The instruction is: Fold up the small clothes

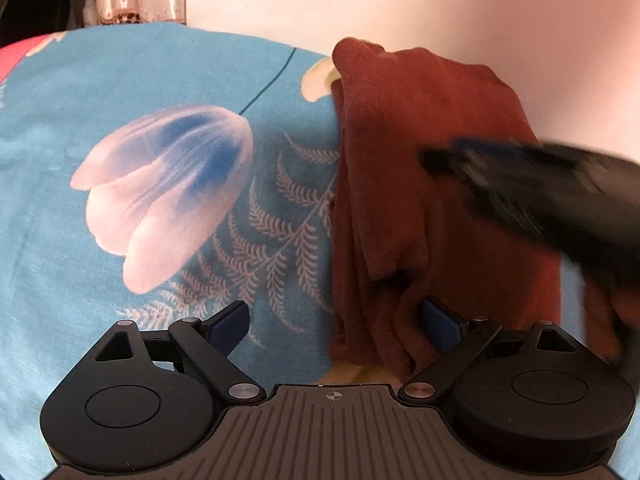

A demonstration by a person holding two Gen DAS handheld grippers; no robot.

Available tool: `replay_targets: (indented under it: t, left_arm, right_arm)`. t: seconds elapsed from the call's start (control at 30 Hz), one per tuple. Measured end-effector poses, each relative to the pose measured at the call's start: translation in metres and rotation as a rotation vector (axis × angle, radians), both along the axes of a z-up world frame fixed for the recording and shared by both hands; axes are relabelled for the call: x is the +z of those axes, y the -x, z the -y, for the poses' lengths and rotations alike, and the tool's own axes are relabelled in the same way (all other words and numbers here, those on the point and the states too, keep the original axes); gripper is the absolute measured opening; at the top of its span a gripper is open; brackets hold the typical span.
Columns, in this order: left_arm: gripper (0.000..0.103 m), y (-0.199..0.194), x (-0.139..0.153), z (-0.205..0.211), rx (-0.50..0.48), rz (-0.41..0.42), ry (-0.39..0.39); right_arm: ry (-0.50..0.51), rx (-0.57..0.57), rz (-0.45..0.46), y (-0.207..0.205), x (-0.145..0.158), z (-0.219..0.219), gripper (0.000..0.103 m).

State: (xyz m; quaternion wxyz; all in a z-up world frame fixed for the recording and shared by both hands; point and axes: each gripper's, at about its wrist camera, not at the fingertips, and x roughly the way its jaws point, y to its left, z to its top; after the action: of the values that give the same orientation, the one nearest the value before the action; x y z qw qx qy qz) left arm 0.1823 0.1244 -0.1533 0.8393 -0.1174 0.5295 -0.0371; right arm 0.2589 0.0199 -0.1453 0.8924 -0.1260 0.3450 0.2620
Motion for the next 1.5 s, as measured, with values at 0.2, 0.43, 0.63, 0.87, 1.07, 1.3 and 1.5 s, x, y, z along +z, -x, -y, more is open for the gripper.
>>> replay_targets:
  t: [0.2, 0.43, 0.63, 0.87, 1.07, 1.3, 1.5]
  left_arm:
    - [0.103, 0.001, 0.009, -0.012, -0.014, 0.012, 0.076]
    - [0.103, -0.012, 0.025, -0.028, -0.051, 0.104, 0.298]
    - [0.103, -0.044, -0.014, -0.012, -0.092, -0.030, 0.299]
    - [0.103, -0.076, -0.019, -0.011, -0.101, -0.049, 0.451]
    - [0.103, -0.072, -0.004, -0.001, -0.153, -0.024, 0.538]
    - [0.103, -0.031, 0.054, 0.019, -0.288, 0.027, 0.567]
    - [0.103, 0.051, 0.067, 0.059, -0.375, 0.030, 0.520]
  right_arm:
    - [-0.216, -0.218, -0.076, -0.044, 0.035, 0.038, 0.045]
    - [-0.485, -0.395, -0.270, -0.018, 0.029, 0.162, 0.082]
    - [-0.646, -0.439, -0.538, -0.003, -0.020, 0.205, 0.086]
    - [-0.781, -0.429, -0.650, -0.016, -0.048, 0.188, 0.090]
    - [-0.749, -0.452, -0.614, -0.006, -0.028, 0.184, 0.050]
    - [-0.795, -0.399, -0.547, 0.049, 0.032, 0.194, 0.048]
    - [-0.765, -0.388, -0.523, 0.126, 0.057, 0.230, 0.049]
